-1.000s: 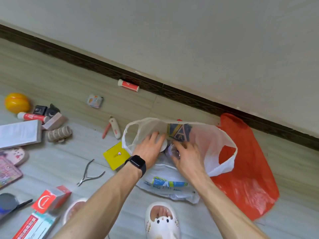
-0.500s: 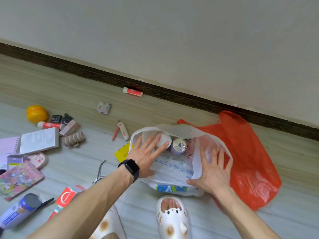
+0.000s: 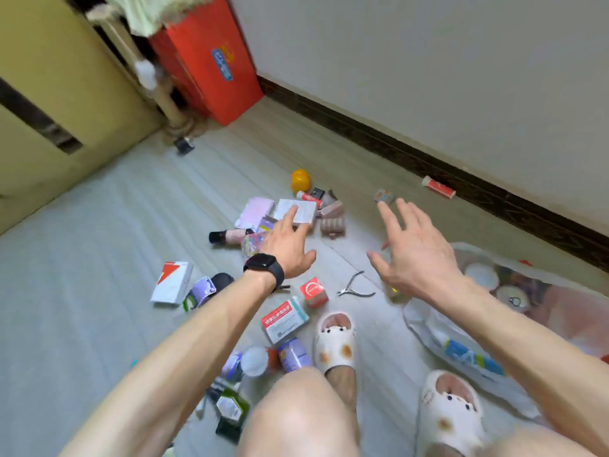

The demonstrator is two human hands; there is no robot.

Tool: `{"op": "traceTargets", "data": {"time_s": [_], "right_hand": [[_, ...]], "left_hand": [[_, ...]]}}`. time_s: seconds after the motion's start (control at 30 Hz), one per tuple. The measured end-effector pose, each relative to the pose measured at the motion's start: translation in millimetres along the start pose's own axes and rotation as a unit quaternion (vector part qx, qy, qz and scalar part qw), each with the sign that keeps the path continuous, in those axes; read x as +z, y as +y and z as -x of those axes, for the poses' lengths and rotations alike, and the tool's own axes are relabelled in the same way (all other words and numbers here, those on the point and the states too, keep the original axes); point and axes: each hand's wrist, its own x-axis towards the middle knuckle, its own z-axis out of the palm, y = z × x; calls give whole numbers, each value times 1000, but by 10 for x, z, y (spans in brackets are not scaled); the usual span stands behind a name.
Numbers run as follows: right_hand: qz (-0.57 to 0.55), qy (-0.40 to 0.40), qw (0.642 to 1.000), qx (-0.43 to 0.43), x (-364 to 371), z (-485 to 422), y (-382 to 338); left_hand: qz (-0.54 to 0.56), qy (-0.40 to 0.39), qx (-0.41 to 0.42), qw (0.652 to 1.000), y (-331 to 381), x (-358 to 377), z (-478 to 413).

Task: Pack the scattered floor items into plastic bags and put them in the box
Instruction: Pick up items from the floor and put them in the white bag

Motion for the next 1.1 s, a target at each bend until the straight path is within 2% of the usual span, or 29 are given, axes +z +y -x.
{"op": "traceTargets", "data": {"time_s": [0.07,0.17,0.33,0.5,0.6,0.73,0.87,1.0,1.1], "right_hand": [[17,-15,997,-76,1,-119,-313],[48,-81,980,-177,117,-223,-663],[76,-200,948,-237,715,-262,-1066],[62,-348,921,-161,1698,-85,-1305],[43,-405,908,-97,2188,45,-1405],[-17,-390,920,-23,2657,199,-1453],[-77,-393,915,49,2847,277,-1478],[-140,-399,902,81,2711,117,-1365],[-130,-419,898,39,2319,-156,-1220]], "left_hand": [[0,-41,-76,996,-475,160,297],[26,-99,-161,982,-975,454,758],[116,-164,-238,950,-1229,1013,1342],[125,-166,-257,944,-1077,1482,1689],[109,-179,-222,952,-1034,1640,1676],[47,-194,-163,966,-995,1839,1580],[40,-186,-164,968,-956,1874,1524],[116,-195,-188,956,-1020,1797,1469],[176,-182,-198,947,-1066,1596,1392]]}}
